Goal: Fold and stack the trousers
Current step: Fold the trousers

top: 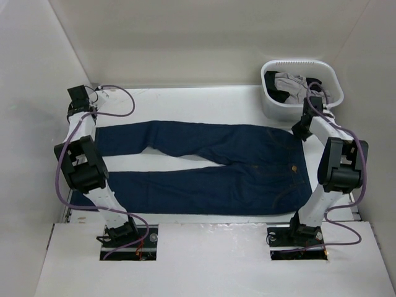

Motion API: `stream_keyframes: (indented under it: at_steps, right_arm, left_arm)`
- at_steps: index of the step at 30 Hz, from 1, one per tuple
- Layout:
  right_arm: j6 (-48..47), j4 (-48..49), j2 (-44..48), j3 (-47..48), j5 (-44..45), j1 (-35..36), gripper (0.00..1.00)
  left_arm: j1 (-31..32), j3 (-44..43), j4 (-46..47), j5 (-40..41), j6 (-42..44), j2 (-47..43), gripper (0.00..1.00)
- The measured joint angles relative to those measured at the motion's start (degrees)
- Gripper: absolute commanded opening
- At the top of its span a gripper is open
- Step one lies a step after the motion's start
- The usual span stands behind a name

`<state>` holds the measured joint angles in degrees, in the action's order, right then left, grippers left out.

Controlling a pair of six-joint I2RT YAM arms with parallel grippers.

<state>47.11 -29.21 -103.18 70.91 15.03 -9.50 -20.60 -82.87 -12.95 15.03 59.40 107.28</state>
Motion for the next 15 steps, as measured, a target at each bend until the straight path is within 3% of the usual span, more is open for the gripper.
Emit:
stream_keyframes:
  at_steps: [6,10,15]
  right_arm:
    - [-6.12,4.09,0.00,5.88,-1.05,4.22,0.00]
    - [-8.22,4.24,-0.02,5.86,-1.05,6.08,0.00]
    - [-9.86,4.26,-0.02,5.86,-0.55,6.60,0.00]
  left_arm:
    - [2.10,-8.37,-11.98,-7.91,-2.69,2.95,0.56]
    - [1.95,-17.97,-22.45,-13.94,-9.70,10.45,0.56]
    - [-0.90,-20.35,-28.50,-17.42,-19.47,16.90,0.57]
